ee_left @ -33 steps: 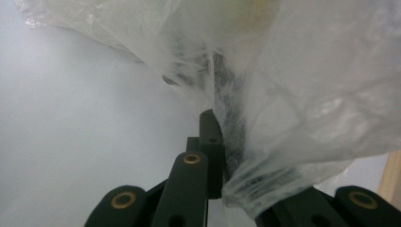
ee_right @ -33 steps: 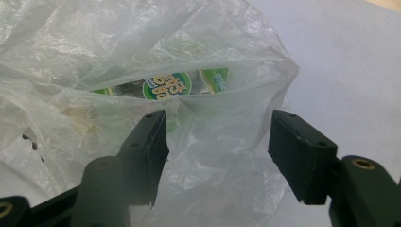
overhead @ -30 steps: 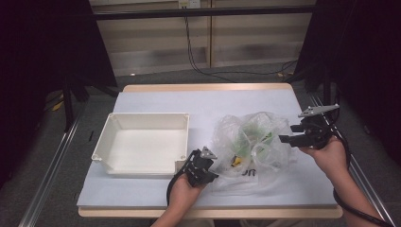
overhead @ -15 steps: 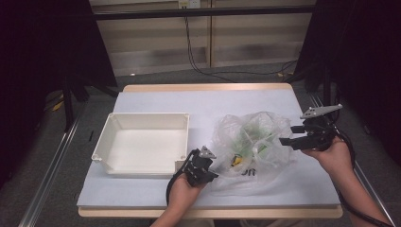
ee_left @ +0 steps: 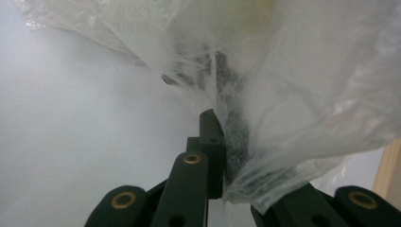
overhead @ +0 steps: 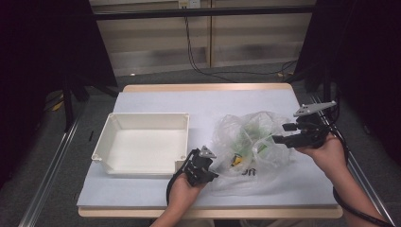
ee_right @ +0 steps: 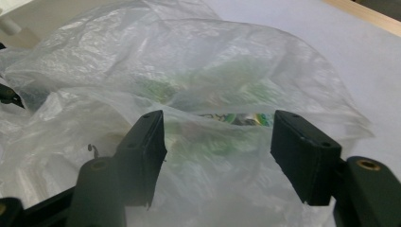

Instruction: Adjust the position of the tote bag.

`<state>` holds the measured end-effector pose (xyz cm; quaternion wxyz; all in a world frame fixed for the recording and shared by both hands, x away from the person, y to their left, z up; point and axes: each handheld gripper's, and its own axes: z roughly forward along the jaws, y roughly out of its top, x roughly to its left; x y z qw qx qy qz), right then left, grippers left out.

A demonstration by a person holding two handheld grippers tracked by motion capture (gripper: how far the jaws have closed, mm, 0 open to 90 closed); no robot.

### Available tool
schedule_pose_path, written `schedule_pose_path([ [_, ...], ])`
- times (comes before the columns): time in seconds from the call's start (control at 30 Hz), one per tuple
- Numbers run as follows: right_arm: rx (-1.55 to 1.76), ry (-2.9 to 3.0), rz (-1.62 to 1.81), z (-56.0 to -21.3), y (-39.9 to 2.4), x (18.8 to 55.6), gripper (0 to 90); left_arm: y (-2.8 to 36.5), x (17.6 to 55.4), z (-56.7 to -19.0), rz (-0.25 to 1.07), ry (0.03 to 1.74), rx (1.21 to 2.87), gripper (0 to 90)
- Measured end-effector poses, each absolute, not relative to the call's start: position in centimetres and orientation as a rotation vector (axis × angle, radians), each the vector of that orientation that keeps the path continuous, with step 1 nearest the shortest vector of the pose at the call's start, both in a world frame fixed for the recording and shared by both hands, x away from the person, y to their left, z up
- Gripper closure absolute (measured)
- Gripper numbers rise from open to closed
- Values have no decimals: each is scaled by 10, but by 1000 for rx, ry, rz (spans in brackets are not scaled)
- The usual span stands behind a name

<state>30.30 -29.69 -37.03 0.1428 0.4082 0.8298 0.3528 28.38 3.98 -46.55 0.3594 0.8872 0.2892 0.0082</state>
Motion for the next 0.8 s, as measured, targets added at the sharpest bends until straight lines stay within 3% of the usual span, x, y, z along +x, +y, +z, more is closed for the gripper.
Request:
schedule_pose_path([
  [0.17,1156,2414,1026,-378,-284,308,426,40,284,-465,21,750,2285,868],
  [0.53,1140,2506,993,-407,-260,313,420,39,284,-466,7,753,2276,869],
  [0.8,1193,2521,937,-431,-269,307,418,40,285,-466,15,735,2301,868],
])
